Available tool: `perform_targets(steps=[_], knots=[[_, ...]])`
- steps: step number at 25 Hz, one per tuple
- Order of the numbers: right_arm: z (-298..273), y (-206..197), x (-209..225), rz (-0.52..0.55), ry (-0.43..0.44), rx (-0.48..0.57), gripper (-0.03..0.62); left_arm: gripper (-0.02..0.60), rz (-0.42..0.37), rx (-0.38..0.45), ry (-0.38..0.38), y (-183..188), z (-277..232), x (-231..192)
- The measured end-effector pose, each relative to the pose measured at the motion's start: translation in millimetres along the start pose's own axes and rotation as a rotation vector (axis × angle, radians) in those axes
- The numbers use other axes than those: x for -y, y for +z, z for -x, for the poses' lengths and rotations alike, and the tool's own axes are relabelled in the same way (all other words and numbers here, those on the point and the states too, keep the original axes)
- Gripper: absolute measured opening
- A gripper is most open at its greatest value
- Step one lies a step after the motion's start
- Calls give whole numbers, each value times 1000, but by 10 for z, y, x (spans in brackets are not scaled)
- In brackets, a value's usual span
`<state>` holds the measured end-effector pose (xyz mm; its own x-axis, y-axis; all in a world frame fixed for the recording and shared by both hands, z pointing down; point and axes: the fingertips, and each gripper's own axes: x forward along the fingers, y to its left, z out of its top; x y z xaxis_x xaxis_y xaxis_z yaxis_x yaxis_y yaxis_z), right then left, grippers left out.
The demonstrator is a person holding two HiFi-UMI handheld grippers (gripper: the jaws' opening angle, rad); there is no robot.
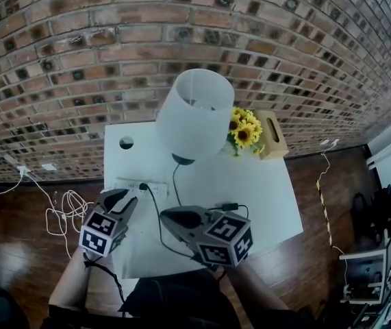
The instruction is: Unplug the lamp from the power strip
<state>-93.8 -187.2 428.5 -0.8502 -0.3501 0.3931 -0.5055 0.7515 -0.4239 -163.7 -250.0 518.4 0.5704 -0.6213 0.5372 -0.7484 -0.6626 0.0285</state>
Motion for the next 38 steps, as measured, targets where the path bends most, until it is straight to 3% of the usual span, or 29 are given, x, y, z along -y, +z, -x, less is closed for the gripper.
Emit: perform_targets(steps=[4, 22, 29, 38], knots=[[-53, -69, 207, 0, -11, -32, -14, 152, -50, -68, 2, -55, -163, -13], [-571, -765, 1193, 47, -27, -296, -12, 158, -53, -288, 21, -398, -906, -90], [-882, -963, 1259, 152, -1, -412, -12, 160, -30, -314, 28, -508, -1002, -89], [-1147, -956, 1237, 188, 2, -423, -12, 149, 0, -307, 19, -505, -1027, -91]])
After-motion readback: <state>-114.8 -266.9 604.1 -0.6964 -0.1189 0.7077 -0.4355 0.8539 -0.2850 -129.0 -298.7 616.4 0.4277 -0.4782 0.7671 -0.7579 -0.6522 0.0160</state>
